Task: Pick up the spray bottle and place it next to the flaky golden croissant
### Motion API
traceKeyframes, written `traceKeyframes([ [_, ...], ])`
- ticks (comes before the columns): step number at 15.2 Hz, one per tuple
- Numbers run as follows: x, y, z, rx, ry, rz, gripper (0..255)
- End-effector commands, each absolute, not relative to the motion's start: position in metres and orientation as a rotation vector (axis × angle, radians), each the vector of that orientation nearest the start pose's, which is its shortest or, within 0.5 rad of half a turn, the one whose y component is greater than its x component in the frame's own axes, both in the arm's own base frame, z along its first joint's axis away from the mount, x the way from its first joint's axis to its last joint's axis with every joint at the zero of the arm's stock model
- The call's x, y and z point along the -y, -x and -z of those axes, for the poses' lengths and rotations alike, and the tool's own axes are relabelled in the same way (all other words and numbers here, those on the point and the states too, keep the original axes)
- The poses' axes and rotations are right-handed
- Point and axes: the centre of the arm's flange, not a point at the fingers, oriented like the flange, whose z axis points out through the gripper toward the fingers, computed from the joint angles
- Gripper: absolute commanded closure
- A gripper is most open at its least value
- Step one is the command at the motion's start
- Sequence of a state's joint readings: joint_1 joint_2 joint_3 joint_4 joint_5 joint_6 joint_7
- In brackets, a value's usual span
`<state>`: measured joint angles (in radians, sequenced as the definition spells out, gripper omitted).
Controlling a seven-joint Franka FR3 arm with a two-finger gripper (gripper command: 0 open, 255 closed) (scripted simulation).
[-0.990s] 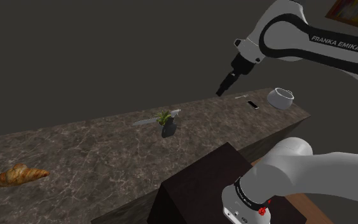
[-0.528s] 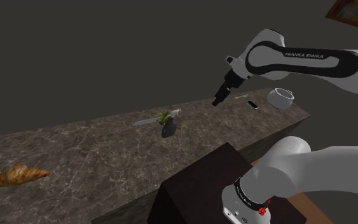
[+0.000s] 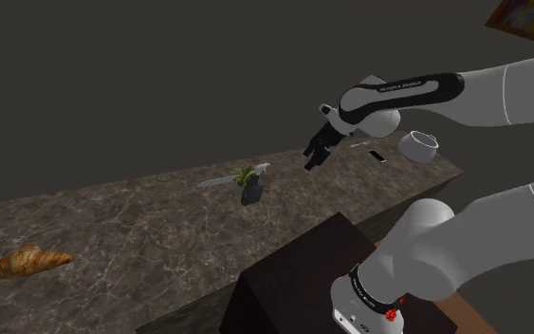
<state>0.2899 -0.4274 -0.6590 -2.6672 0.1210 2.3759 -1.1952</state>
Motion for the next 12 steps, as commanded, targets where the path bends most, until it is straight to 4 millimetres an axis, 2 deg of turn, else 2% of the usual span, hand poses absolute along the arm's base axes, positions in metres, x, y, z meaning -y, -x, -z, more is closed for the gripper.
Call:
traceKeyframes([
  [1,0.142,-0.392,-0.330,1.187,2.629,0.412,0],
  [7,0.157,-0.437,-0.259,1.404,2.459,0.465,0],
  [12,0.160,-0.478,-0.201,1.572,2.304,0.505,0],
])
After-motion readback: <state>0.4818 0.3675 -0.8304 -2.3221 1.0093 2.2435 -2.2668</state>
